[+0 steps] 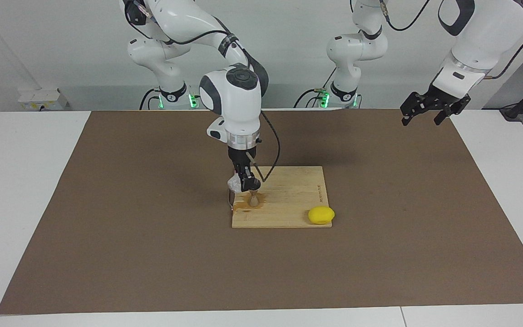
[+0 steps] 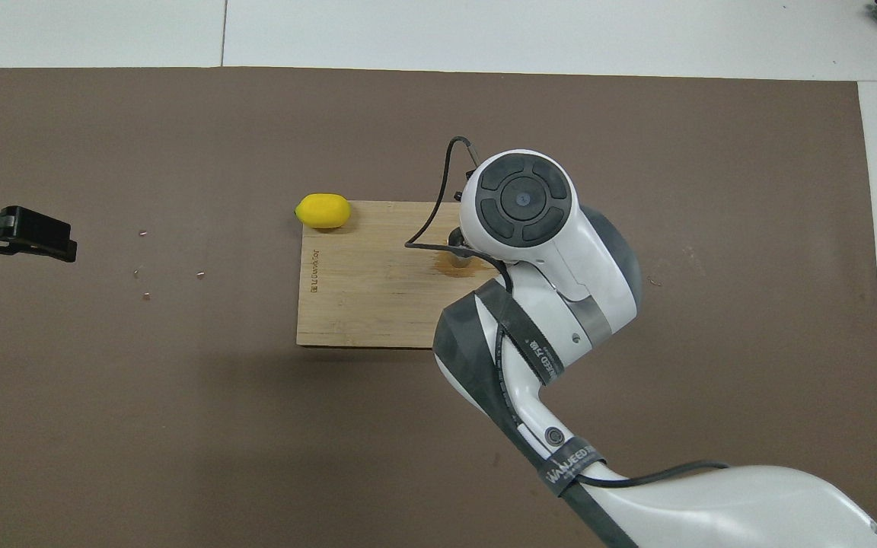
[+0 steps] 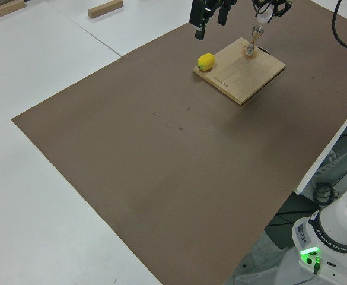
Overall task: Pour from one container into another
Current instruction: 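Tilt the glass cup with the right gripper to pour into the metal cup, then turn the glass cup upright and carry it back with the right gripper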
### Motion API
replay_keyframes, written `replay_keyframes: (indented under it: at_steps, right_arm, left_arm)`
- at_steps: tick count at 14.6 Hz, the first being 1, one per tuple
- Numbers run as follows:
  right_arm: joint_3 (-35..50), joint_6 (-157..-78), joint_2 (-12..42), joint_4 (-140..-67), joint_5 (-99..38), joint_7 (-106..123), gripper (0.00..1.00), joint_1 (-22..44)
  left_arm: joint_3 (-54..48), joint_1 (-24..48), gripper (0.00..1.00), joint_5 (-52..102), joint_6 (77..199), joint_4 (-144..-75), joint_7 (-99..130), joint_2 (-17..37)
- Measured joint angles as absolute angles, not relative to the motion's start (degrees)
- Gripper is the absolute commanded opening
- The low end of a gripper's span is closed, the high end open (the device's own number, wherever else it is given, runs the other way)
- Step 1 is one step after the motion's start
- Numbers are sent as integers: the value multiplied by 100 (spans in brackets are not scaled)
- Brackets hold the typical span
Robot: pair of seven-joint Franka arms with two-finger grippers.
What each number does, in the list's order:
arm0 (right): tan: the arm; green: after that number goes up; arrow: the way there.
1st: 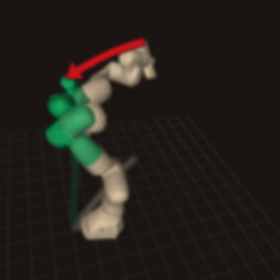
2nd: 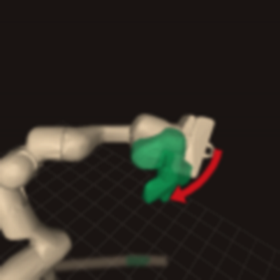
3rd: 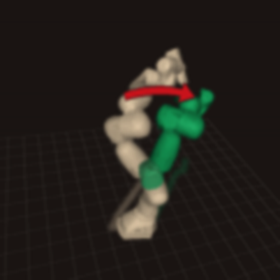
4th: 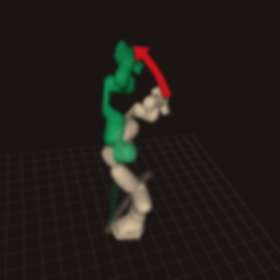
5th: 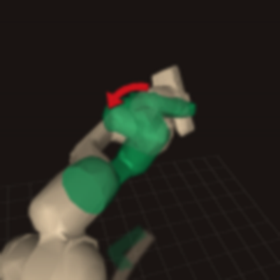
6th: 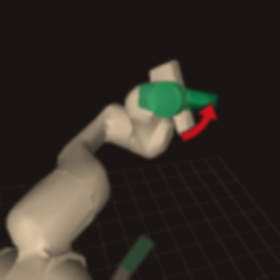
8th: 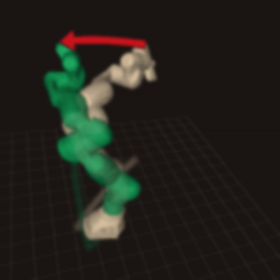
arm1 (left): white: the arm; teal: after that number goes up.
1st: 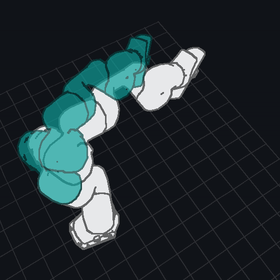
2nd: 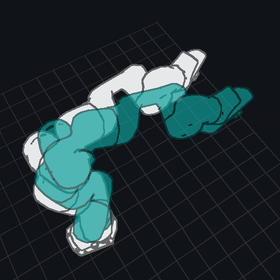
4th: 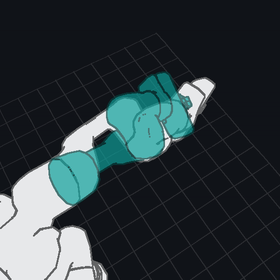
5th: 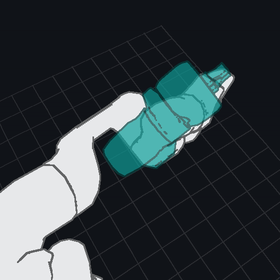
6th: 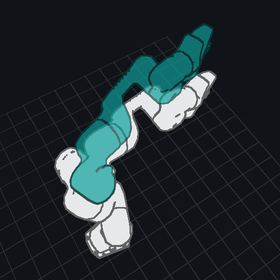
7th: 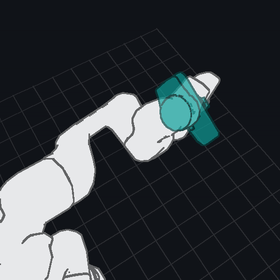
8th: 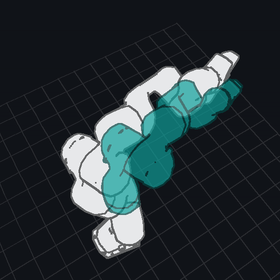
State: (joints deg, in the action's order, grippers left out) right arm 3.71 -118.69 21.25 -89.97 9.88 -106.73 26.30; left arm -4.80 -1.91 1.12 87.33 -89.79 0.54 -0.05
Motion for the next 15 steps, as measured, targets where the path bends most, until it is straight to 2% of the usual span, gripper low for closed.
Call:
replay_keyframes:
  at_steps: [15]
  right_arm:
    - [360,-11869,2146,-8940,-13,-10682,6,2295]
  left_arm:
    - [-480,-191,100,112,8733,-8979,54,-5]
